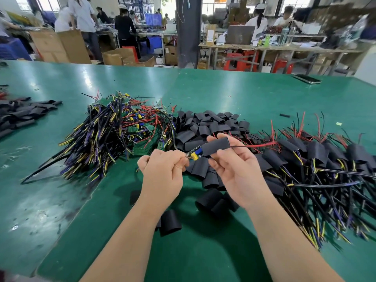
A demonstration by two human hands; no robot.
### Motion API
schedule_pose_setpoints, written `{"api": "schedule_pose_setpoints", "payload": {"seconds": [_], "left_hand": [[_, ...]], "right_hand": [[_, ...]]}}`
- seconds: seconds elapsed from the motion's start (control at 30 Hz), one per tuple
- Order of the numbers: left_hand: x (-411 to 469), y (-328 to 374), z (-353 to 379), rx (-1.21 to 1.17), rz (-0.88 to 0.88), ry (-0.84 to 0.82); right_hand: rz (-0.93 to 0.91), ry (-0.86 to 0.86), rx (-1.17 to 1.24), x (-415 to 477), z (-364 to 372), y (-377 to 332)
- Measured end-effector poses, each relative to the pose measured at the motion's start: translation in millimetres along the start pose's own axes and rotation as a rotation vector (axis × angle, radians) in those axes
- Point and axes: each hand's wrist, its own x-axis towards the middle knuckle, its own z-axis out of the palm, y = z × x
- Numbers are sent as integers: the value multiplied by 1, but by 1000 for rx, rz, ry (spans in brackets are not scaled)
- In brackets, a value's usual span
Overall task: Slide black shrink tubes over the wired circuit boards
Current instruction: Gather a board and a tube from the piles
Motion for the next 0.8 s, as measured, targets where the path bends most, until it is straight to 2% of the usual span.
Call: {"api": "schedule_pose_setpoints", "payload": {"seconds": [0.17,0.33,0.5,0.6,0.8], "left_hand": [[0,-2,-2,-114,11,-51],[2,-4,-5,-163,0,-135],[5,-4,-9,-264,-3,-146],[4,-3,-8,-293,12,-170],[4,-1,-10,-287,25,-191]], "right_hand": [[-41,-108,-40,1,-7,-6],[-40,-271,-185,0,-12,-13],[-96,-254,-289,-1,-14,-14],[-55,-268,-245,-2,-12,-11],[-27,-307,-347,-1,-11,-3]]}}
